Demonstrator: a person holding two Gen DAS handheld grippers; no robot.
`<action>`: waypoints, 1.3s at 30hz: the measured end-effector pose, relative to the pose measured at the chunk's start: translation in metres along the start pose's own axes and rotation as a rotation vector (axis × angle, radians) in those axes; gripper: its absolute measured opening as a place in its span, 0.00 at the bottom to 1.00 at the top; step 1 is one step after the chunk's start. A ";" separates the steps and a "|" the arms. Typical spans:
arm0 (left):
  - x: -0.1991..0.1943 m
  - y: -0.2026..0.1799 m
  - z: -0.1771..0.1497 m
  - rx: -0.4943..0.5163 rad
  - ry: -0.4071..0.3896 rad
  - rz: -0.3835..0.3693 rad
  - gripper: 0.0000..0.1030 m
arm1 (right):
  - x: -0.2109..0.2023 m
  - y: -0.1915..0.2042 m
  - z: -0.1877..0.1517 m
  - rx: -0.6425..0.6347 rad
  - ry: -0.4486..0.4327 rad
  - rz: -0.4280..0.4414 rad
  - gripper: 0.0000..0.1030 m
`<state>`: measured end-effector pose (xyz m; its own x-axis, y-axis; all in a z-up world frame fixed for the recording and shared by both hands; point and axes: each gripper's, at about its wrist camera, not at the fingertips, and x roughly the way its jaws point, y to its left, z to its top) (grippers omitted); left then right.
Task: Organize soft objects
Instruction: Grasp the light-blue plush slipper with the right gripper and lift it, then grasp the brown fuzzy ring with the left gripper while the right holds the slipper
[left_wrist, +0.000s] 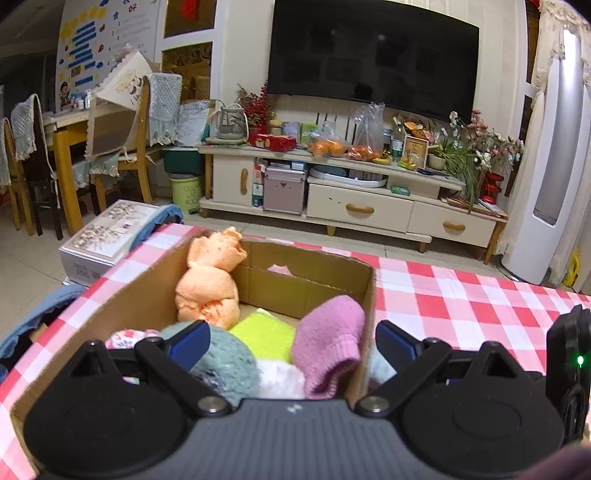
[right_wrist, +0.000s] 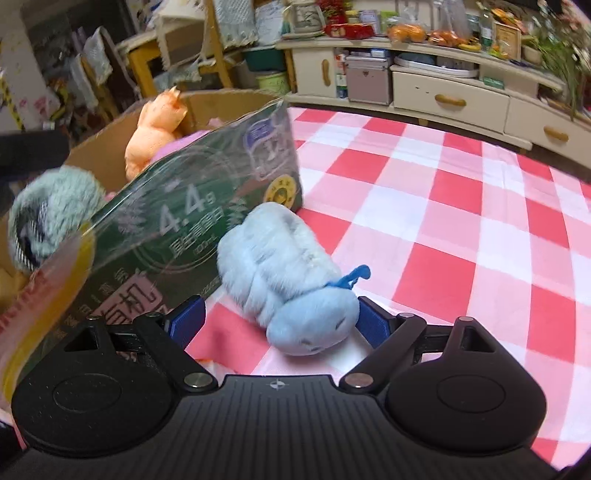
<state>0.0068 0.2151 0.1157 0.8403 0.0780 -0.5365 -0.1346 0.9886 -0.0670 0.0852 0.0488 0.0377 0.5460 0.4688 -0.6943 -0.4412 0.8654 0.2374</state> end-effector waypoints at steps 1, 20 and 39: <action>0.000 -0.001 0.000 -0.008 0.002 -0.009 0.93 | -0.001 -0.002 -0.001 0.013 -0.016 -0.004 1.00; -0.005 -0.046 -0.033 -0.082 0.023 -0.220 0.96 | -0.060 -0.054 -0.033 0.169 -0.250 -0.133 0.56; -0.038 -0.099 -0.074 0.262 -0.141 -0.093 0.94 | -0.182 -0.117 -0.102 0.220 -0.487 -0.602 0.56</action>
<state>-0.0510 0.1046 0.0803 0.9097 -0.0157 -0.4149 0.0713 0.9903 0.1189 -0.0355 -0.1562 0.0669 0.9171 -0.1084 -0.3837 0.1502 0.9854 0.0804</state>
